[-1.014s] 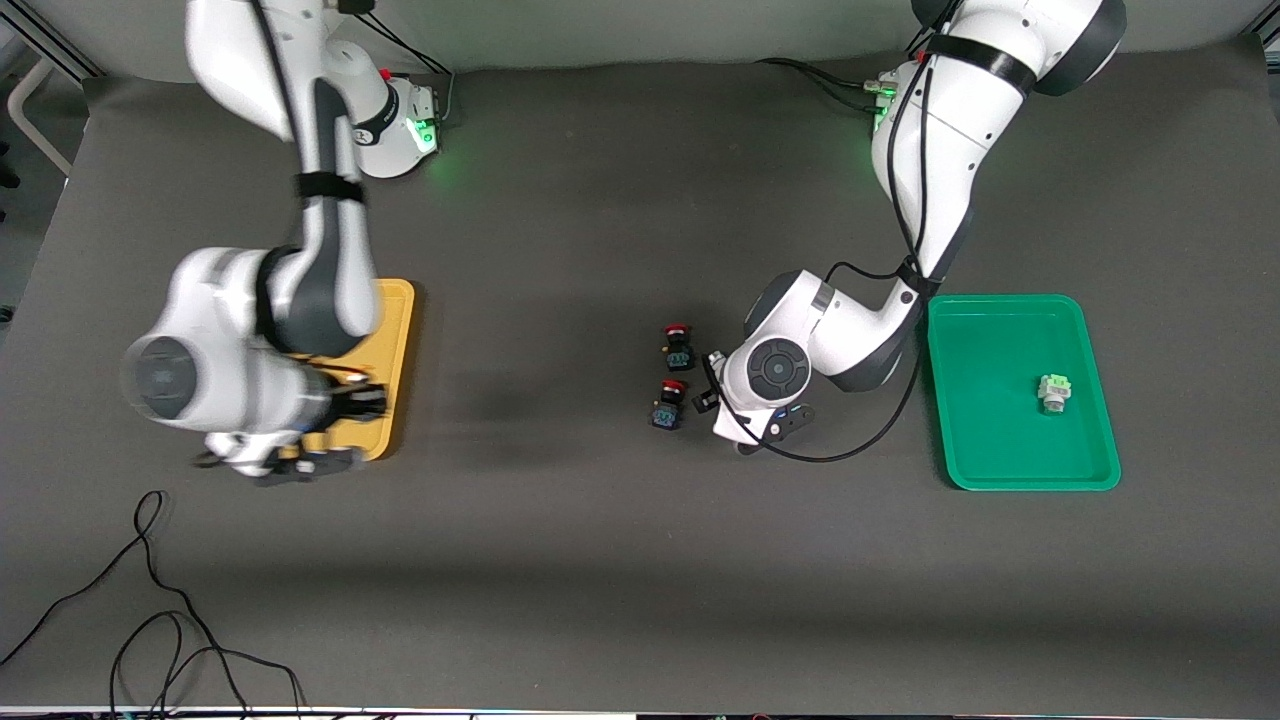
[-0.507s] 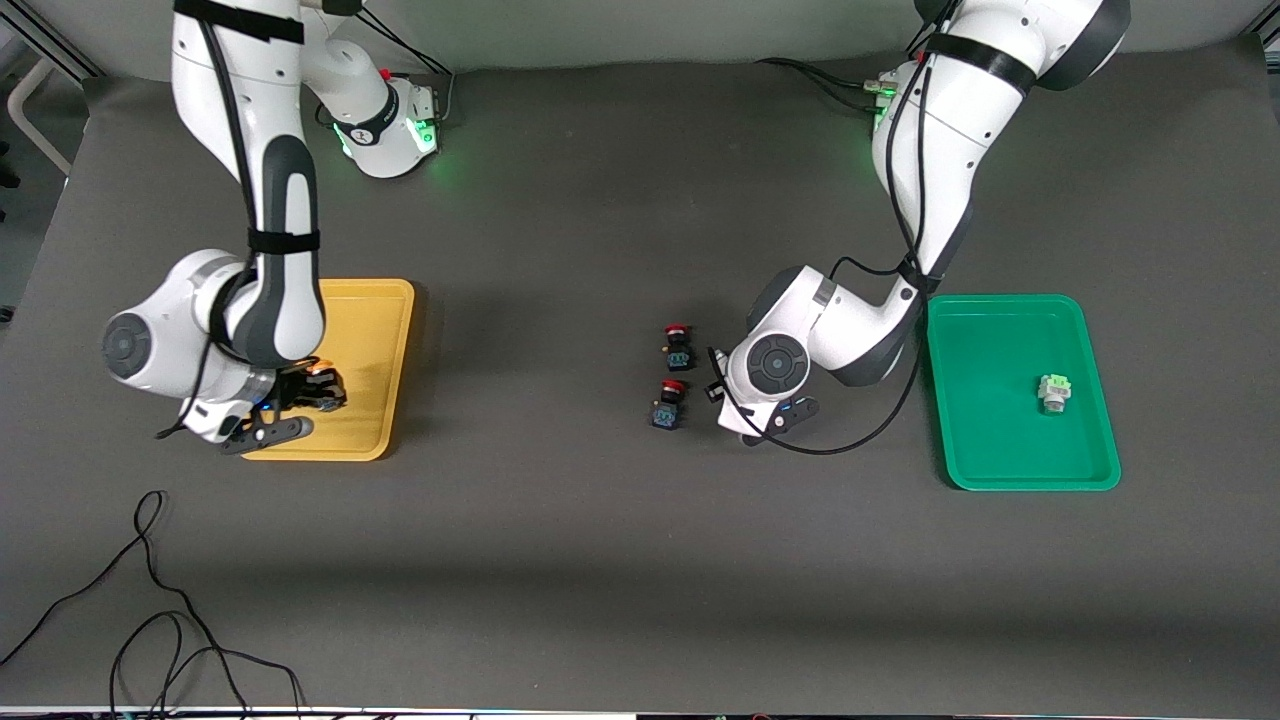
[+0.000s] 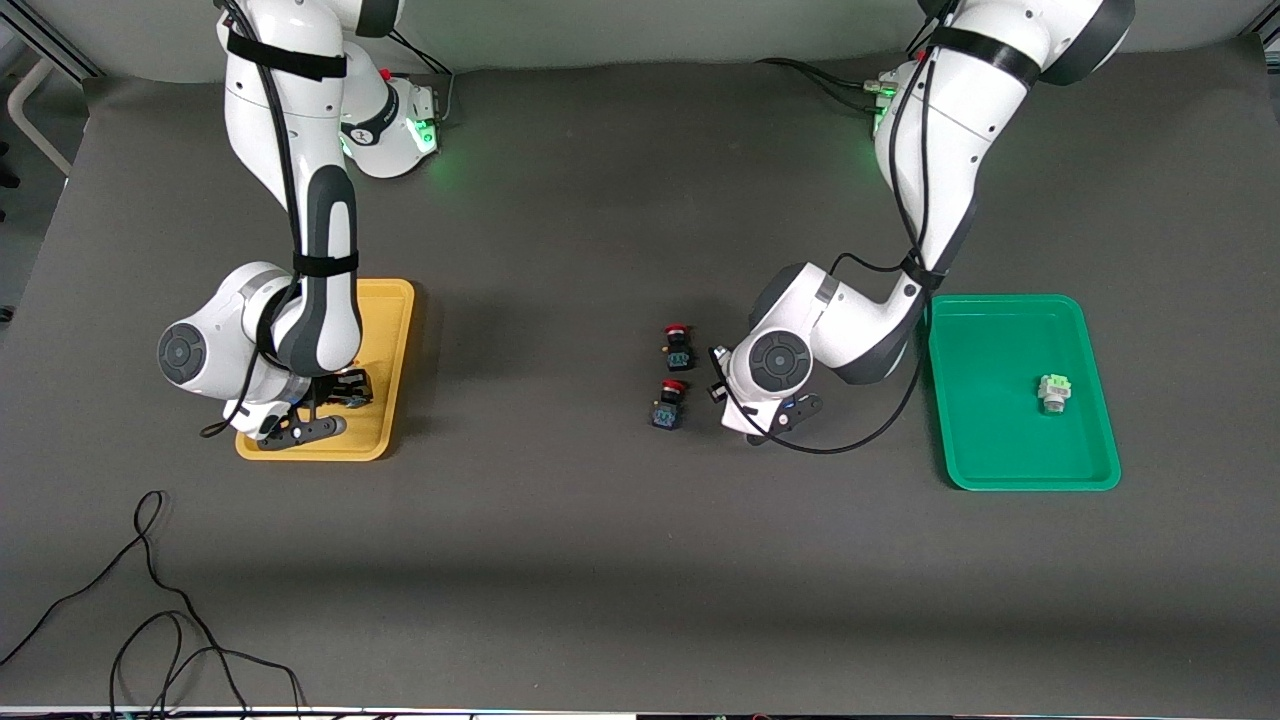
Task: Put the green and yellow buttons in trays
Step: 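Release the yellow button in the yellow tray while the left gripper lifts the orange button, then place the orange button in the green tray while the right gripper withdraws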
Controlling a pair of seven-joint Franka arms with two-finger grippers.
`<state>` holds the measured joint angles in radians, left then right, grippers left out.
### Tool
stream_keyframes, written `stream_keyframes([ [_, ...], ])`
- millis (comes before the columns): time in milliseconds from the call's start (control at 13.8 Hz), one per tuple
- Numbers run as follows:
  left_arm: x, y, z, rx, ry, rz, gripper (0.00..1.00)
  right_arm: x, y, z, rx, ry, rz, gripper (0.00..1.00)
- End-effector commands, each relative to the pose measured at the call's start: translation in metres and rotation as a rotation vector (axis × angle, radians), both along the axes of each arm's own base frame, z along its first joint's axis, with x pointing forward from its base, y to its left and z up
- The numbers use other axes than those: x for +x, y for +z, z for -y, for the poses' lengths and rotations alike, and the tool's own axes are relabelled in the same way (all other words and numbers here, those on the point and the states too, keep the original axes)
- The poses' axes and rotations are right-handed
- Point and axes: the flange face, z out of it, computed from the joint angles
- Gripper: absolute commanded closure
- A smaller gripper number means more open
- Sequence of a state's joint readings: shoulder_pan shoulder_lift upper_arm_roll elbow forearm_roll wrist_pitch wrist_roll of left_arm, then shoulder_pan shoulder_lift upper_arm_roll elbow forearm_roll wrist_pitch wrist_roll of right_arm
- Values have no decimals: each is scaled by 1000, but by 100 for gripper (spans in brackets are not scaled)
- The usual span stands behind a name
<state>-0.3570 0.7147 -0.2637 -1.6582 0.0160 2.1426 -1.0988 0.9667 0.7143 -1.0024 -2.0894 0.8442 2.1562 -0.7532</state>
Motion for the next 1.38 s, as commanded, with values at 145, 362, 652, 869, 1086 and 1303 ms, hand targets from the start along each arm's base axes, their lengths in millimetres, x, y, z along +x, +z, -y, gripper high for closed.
stream_keyframes([
  [145,28,85,-55,27,-136,-61,100,22,52,-9,24,-20,41,0],
  [362,51,153,-149,-38,-330,-85,100,29,68,-7,23,-23,40,0],
  [652,77,176,-278,-96,-557,-78,100,58,155,-34,-58,3,-8,0],
  [869,80,141,-330,-91,-609,-46,100,66,228,-45,-68,18,-34,0],
  [1086,73,90,-382,-86,-670,29,100,58,282,-59,-93,35,5,0],
  [1303,47,43,-389,-97,-677,88,100,39,326,-78,-151,58,51,0],
])
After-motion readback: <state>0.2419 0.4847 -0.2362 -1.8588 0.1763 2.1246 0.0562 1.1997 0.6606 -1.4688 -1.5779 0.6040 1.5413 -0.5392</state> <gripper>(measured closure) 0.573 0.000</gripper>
